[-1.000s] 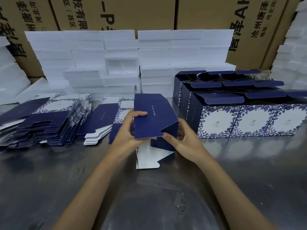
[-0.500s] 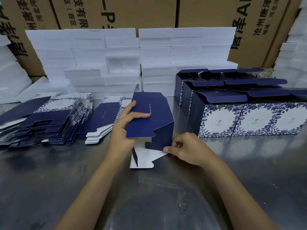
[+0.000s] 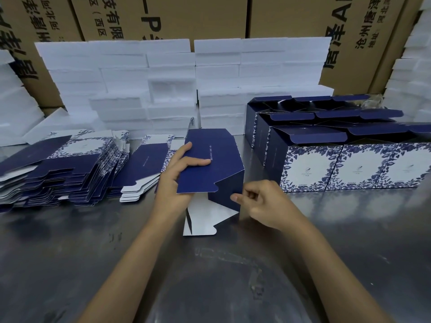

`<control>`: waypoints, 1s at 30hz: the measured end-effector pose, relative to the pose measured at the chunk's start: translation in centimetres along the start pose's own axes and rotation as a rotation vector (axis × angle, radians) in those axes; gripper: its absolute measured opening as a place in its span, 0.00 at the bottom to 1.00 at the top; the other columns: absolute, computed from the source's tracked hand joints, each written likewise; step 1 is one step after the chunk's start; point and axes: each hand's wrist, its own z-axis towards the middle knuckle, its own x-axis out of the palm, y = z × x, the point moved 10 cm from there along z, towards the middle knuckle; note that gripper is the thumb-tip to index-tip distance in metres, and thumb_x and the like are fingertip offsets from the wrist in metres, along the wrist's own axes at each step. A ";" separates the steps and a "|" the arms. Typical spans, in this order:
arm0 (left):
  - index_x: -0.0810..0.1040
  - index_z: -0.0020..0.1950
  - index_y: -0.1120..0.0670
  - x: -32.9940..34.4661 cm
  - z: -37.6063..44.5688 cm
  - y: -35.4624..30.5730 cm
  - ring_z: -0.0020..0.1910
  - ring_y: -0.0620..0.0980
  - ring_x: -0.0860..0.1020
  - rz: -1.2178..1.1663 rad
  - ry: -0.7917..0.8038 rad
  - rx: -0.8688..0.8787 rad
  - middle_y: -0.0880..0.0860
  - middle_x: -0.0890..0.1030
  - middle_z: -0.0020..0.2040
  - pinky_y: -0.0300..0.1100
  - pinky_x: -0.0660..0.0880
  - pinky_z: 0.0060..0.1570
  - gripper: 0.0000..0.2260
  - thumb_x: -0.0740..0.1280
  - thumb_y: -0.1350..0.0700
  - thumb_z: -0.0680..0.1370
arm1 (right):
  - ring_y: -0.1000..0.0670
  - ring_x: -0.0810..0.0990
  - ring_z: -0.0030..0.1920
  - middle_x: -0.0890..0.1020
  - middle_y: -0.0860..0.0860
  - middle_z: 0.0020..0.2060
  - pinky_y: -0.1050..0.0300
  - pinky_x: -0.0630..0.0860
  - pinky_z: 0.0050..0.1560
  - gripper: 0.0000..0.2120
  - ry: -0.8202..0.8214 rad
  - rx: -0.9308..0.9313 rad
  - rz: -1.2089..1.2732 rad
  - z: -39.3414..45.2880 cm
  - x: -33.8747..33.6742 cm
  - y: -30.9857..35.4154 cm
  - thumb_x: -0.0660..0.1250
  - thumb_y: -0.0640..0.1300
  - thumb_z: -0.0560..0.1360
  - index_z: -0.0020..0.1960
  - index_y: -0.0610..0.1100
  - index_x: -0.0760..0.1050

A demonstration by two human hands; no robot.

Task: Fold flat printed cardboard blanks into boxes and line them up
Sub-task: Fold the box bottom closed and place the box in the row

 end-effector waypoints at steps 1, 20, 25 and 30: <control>0.82 0.55 0.48 0.0 0.0 0.0 0.67 0.28 0.69 -0.001 0.001 -0.001 0.49 0.69 0.75 0.30 0.70 0.59 0.23 0.76 0.72 0.68 | 0.53 0.64 0.26 0.65 0.55 0.21 0.64 0.63 0.28 0.26 0.005 0.000 -0.003 0.0 0.0 0.0 0.73 0.51 0.77 0.28 0.46 0.64; 0.81 0.57 0.48 0.9 0.1 0.3 0.70 0.30 0.67 -0.008 0.077 -0.041 0.49 0.64 0.77 0.33 0.70 0.63 0.23 0.77 0.69 0.69 | 0.55 0.61 0.30 0.64 0.51 0.27 0.62 0.58 0.31 0.20 -0.220 -0.153 0.168 -0.6 -3.2 2.7 0.67 0.55 0.77 0.34 0.45 0.65; 0.80 0.58 0.49 1.2 -0.1 -0.1 0.69 0.28 0.66 -0.006 0.084 -0.043 0.49 0.64 0.77 0.29 0.69 0.60 0.21 0.77 0.67 0.69 | 0.55 0.73 0.39 0.75 0.55 0.38 0.61 0.69 0.42 0.08 -0.318 -0.103 0.330 -1.2 -4.6 3.3 0.69 0.52 0.74 0.43 0.50 0.71; 0.78 0.62 0.45 1.8 -0.3 -0.3 0.73 0.30 0.61 0.064 0.155 -0.048 0.44 0.59 0.79 0.27 0.70 0.57 0.25 0.77 0.66 0.71 | 0.58 0.67 0.72 0.72 0.63 0.68 0.60 0.65 0.71 0.19 -0.206 -0.133 0.303 -1.3 -2.8 4.8 0.71 0.53 0.77 0.67 0.54 0.75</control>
